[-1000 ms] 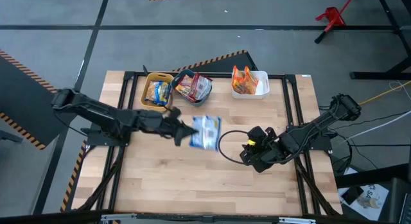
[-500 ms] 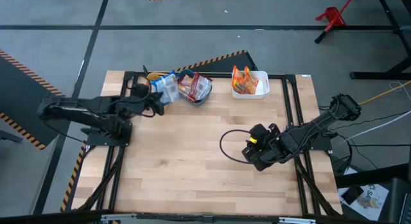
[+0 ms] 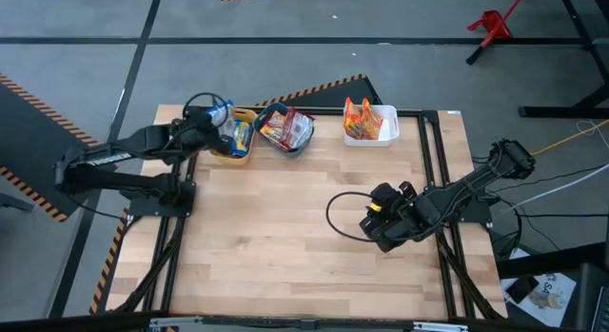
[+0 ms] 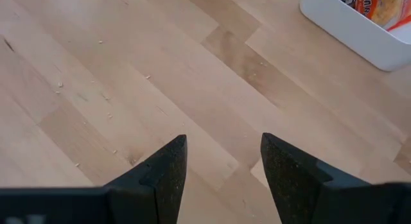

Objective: Sort Maruchan noodles
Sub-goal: Put the blue bag into the yellow bin

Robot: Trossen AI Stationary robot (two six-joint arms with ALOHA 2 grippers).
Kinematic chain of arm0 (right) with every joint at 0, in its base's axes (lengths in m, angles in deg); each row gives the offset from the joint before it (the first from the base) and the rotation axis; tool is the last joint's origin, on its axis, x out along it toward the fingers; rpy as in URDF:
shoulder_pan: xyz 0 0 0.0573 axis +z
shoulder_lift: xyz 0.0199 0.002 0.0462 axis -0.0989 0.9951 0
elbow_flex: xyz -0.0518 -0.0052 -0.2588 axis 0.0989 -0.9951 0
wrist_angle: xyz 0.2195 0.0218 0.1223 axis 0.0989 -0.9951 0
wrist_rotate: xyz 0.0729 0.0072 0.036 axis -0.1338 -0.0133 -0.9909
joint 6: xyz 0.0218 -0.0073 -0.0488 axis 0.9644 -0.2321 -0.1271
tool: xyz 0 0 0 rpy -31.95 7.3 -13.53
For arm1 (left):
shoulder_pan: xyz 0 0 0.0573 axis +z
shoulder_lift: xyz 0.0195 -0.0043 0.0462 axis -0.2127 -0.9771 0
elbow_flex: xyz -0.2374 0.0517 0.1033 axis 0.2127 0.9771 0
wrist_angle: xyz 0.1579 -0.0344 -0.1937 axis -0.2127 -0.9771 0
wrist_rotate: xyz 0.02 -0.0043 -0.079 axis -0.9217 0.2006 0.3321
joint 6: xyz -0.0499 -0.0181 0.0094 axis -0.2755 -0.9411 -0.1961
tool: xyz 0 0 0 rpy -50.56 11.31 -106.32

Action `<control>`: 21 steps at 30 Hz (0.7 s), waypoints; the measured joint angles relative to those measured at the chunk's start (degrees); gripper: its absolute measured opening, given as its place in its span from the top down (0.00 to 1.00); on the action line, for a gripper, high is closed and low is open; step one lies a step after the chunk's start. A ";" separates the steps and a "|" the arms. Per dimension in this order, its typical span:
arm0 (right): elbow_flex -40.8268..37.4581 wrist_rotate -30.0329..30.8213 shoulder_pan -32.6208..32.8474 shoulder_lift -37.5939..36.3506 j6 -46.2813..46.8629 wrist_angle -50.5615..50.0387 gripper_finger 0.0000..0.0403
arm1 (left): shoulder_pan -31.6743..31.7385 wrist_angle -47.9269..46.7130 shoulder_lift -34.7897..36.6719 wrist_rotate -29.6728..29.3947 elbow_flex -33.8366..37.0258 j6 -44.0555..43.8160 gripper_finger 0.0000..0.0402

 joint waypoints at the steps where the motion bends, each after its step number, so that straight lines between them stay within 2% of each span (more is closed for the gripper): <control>1: 0.00 -0.01 0.00 0.00 0.00 0.04 0.53 | 1.07 -1.71 -0.76 0.73 -0.81 0.29 0.99; 10: 0.00 0.56 0.00 0.00 0.07 0.24 0.53 | 9.62 -12.23 -10.33 4.54 -7.86 1.77 0.99; 16: 0.00 0.57 0.00 0.00 0.11 0.34 0.53 | 14.76 -12.93 -17.89 7.22 -8.31 7.07 0.98; 21: 0.00 0.57 0.00 0.00 0.15 0.36 0.53 | 16.62 -12.37 -24.38 8.09 -8.30 8.64 0.98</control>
